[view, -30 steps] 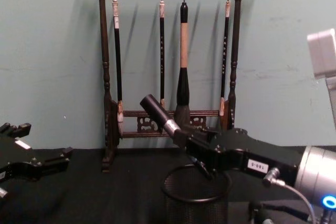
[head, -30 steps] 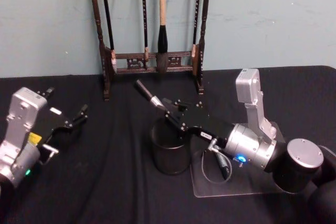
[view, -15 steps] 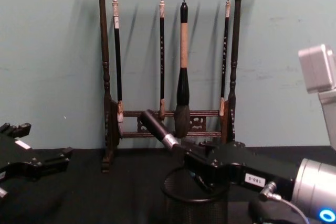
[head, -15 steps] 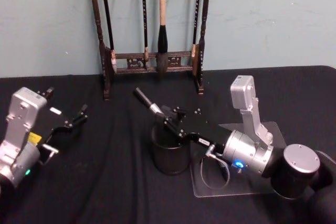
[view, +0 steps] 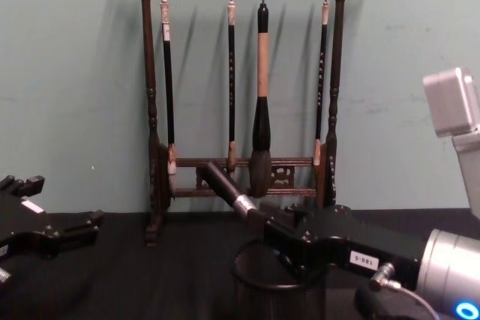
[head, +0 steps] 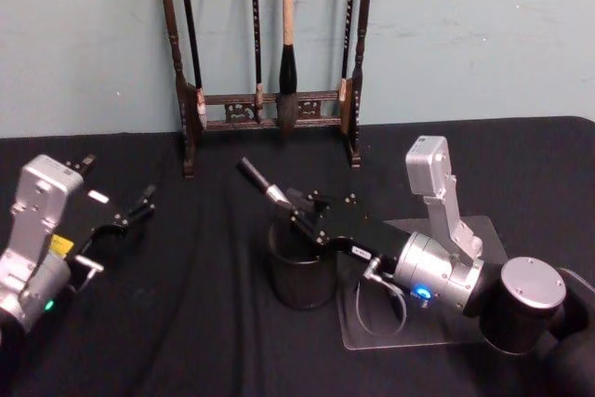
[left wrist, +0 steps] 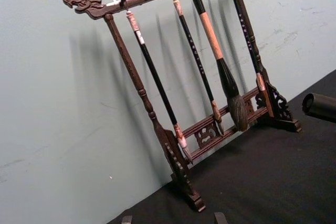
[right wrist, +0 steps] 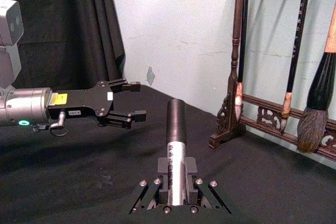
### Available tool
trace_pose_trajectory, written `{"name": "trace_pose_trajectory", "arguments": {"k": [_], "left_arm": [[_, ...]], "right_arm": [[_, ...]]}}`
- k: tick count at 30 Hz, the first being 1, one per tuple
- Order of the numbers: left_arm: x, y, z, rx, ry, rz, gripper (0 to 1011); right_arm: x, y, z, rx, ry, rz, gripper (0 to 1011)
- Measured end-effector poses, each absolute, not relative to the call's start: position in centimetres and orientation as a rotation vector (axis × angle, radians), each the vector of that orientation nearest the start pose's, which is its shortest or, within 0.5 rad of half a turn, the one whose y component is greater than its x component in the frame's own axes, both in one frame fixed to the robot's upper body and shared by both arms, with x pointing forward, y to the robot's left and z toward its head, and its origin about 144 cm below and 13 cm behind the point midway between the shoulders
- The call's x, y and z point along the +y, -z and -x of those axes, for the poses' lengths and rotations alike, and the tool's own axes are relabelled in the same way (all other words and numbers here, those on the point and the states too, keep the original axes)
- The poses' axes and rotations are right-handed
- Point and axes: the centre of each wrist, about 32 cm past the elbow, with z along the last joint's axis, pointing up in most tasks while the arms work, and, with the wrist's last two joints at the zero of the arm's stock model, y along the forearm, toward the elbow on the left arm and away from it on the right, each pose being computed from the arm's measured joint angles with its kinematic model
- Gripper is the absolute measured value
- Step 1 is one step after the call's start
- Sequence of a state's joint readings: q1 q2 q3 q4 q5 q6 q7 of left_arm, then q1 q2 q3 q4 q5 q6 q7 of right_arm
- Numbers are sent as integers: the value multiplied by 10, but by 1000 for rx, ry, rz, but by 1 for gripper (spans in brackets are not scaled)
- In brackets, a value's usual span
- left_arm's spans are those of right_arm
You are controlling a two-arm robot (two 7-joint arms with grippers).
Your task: Pick up the water-based marker from the table and place it into the pen holder.
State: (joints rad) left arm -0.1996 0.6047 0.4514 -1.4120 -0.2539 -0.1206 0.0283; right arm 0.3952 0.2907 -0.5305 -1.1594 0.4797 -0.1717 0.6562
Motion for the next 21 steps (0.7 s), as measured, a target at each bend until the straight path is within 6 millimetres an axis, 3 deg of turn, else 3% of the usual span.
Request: {"name": "trace_pose_trajectory", "arguments": {"k": [4, 18, 21], "left_arm": [[310, -1140, -489, -285, -1248, -304, 1009], [310, -1140, -489, -285, -1248, -304, 1009], [310, -1140, -489, -285, -1248, -304, 1009]], "right_arm": [[-205, -1126, -542, 23, 578, -30, 229], [-205, -1126, -543, 23, 577, -33, 693], [-205, -1126, -543, 23, 576, -33, 751]]}}
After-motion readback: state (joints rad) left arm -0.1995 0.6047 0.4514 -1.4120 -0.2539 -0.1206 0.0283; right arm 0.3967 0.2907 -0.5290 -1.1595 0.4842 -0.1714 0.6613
